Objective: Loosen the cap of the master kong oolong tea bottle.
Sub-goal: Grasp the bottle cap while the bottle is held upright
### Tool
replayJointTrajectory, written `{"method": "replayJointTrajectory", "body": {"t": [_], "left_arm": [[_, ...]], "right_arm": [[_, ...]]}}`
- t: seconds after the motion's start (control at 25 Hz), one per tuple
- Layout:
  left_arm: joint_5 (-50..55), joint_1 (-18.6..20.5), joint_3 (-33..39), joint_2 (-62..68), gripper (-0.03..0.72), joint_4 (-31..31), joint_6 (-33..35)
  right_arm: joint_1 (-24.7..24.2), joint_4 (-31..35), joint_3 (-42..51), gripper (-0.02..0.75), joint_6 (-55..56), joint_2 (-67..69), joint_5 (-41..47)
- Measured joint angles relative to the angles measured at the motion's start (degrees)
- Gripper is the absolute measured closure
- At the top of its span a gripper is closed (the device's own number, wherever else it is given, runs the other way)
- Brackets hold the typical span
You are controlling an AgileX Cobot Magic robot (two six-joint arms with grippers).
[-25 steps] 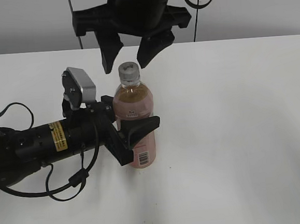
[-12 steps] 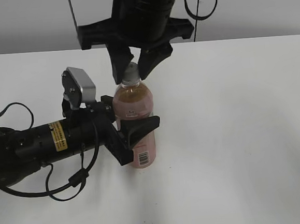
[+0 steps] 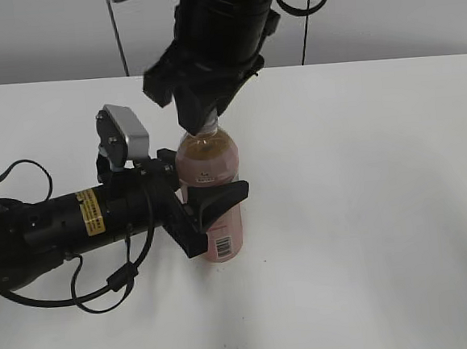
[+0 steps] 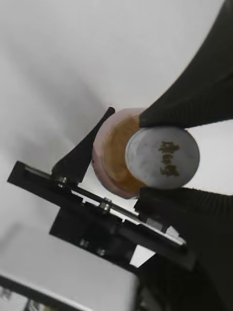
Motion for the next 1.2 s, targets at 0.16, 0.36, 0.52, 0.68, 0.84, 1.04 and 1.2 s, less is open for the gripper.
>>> {"method": "replayJointTrajectory", "body": {"t": [0.16, 0.36, 0.52, 0.68, 0.84, 1.04, 1.2], "left_arm": [[0.0, 0.0, 0.0, 0.0, 0.288, 0.0, 0.0], [0.0, 0.0, 0.0, 0.0, 0.288, 0.0, 0.0], [0.0, 0.1, 0.0, 0.0, 0.288, 0.0, 0.0], [0.0, 0.1, 0.0, 0.0, 0.288, 0.0, 0.0], [0.0, 0.1, 0.0, 0.0, 0.288, 0.0, 0.0], [-0.1, 0.1, 0.0, 0.0, 0.288, 0.1, 0.0], [0.0, 0.1, 0.0, 0.0, 0.288, 0.1, 0.0]], "right_arm": [[0.0, -0.1, 0.0, 0.456, -24.8, -0.1, -0.1], [0.0, -0.5, 0.0, 0.456, -52.6, -0.2, -0.1], [0.0, -0.6, -0.1, 0.456, -58.7, -0.1, -0.1], [0.0, -0.6, -0.1, 0.456, -59.7, -0.1, -0.1], [0.0, -0.5, -0.2, 0.456, -59.9, -0.1, -0.1], [0.0, 1.8, -2.4, 0.463, -53.8, -1.7, 0.0], [-0.7, 1.5, -3.0, 0.463, -39.0, -5.0, -0.1]]}}
